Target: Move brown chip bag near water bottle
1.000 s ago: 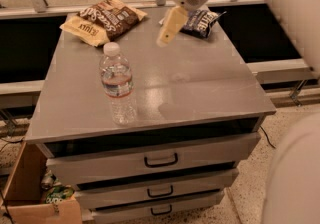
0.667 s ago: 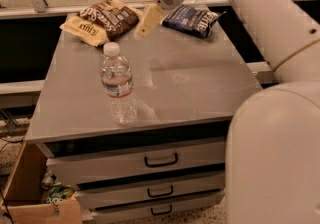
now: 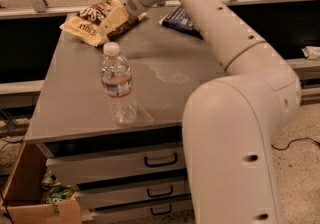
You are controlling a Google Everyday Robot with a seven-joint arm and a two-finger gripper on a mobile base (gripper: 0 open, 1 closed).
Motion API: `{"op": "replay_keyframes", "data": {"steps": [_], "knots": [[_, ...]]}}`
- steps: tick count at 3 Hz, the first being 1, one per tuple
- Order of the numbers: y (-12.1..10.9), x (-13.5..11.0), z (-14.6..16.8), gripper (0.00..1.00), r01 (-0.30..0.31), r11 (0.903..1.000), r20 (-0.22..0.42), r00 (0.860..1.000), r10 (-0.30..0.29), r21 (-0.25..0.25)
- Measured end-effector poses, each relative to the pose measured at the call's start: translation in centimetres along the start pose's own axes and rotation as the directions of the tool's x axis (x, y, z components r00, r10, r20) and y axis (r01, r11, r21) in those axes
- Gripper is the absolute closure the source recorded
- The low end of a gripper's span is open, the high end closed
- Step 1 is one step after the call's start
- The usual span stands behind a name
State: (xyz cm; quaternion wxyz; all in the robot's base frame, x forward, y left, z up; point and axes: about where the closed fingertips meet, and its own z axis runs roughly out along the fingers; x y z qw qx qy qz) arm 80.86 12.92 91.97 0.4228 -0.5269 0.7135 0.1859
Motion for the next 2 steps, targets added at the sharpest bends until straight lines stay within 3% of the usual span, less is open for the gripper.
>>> {"op": "replay_keyframes", "data": {"steps": [1, 2], "knots": [[0.2, -1.0, 3.4, 0.00, -0.116, 0.9928, 0.007, 0.993, 0.116, 0.032], [0.3, -0.5, 6.0, 0.00, -0.170, 0.9819, -0.004, 0.985, 0.171, 0.085]]}}
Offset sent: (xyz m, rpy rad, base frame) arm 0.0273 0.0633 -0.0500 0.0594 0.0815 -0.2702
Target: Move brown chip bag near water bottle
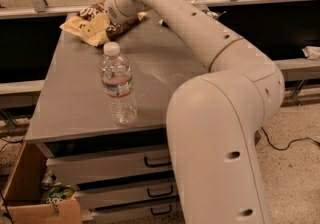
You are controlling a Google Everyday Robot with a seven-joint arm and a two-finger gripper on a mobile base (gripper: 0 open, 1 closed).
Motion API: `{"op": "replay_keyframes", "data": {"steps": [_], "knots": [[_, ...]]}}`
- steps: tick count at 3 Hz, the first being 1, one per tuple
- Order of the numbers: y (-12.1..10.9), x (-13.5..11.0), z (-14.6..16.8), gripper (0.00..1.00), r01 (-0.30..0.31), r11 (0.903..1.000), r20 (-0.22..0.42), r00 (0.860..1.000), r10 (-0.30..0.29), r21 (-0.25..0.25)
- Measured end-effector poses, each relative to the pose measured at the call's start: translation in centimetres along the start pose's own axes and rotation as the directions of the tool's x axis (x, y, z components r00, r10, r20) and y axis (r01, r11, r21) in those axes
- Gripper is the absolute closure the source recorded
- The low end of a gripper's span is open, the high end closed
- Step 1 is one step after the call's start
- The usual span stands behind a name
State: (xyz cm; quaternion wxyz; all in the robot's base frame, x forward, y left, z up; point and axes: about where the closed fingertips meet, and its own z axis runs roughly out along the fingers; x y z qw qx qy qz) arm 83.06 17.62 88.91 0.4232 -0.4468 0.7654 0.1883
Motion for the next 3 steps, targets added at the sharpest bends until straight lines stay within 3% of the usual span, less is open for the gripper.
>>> {"op": "replay_keyframes", "data": {"steps": [1, 3], "knots": [[-0.8, 1.5, 1.6, 0.00, -0.029, 0.9977, -0.021, 0.999, 0.030, 0.061], [-2.0, 3.4, 2.6, 0.39, -0.058, 0.9891, -0.028, 0.998, 0.062, 0.136]]}}
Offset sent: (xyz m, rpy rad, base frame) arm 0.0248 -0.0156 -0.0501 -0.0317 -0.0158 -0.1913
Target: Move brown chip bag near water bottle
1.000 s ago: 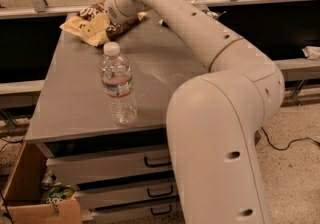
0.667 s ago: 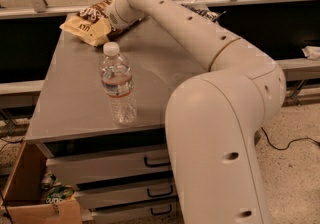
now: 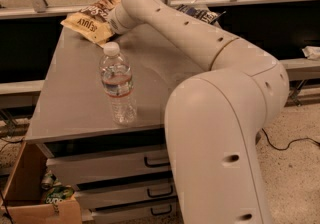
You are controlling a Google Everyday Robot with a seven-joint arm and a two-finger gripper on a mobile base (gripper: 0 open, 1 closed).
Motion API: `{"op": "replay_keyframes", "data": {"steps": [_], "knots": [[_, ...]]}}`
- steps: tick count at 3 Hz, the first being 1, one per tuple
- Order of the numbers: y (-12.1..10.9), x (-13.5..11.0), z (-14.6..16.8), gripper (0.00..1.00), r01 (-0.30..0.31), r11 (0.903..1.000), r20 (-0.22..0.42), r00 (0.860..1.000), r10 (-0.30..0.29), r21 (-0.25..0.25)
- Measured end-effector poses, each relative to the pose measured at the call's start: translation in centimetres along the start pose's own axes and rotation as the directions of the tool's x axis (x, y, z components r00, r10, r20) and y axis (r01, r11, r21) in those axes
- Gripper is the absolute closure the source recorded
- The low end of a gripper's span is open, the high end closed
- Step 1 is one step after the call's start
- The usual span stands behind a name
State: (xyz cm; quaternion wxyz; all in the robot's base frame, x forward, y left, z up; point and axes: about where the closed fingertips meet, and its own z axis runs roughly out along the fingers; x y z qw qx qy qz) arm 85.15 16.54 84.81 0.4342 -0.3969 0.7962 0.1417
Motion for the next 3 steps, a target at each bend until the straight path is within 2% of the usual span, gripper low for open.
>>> {"op": "replay_keyframes", "data": {"steps": [1, 2, 3], "knots": [[-0.2, 0.2, -0.3, 0.64, 0.001, 0.9999, 0.005, 1.000, -0.001, 0.013], [-0.4, -0.7, -1.8, 0.86, 0.029, 0.9994, 0.036, 0.999, -0.030, 0.020], [-0.5, -2.4, -4.6, 1.00, 0.090, 0.9957, 0.090, 0.992, -0.091, 0.024]]}}
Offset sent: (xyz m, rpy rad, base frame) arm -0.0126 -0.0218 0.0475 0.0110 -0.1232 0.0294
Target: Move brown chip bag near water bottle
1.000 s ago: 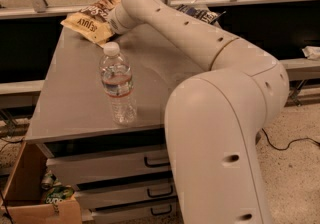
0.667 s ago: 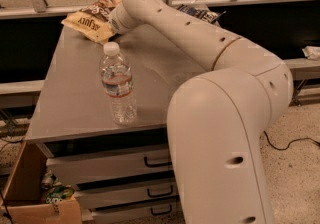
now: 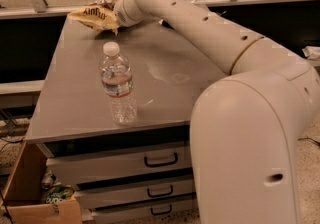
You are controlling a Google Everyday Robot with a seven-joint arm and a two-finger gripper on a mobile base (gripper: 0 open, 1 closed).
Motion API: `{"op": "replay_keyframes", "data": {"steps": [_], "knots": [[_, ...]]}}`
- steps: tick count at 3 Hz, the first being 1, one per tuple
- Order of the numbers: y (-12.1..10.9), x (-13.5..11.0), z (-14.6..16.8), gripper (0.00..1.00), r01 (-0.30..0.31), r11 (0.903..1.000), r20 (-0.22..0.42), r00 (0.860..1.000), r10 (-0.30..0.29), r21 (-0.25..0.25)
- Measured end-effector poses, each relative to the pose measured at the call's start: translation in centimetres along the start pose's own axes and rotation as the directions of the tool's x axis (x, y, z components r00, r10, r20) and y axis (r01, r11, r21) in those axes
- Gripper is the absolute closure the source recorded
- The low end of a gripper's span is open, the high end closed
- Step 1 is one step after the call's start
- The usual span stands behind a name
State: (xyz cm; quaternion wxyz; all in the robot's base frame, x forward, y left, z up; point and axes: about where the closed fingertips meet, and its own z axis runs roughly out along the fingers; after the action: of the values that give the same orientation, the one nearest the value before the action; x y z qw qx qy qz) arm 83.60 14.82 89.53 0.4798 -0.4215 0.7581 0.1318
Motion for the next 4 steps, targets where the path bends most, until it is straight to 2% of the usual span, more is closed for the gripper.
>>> {"op": "replay_keyframes", "data": {"steps": [1, 2, 3, 4], "knots": [[0.0, -1.4, -4.0, 1.00, 0.090, 0.9954, 0.048, 0.995, -0.088, -0.032], [0.7, -0.2, -7.7, 1.00, 0.178, 0.9787, 0.055, 0.983, -0.173, -0.102], [1.9, 2.5, -11.4, 1.00, 0.272, 0.9463, 0.043, 0.962, -0.269, -0.175], [2.6, 5.4, -14.3, 1.00, 0.305, 0.9289, 0.018, 0.951, -0.308, -0.211]]}}
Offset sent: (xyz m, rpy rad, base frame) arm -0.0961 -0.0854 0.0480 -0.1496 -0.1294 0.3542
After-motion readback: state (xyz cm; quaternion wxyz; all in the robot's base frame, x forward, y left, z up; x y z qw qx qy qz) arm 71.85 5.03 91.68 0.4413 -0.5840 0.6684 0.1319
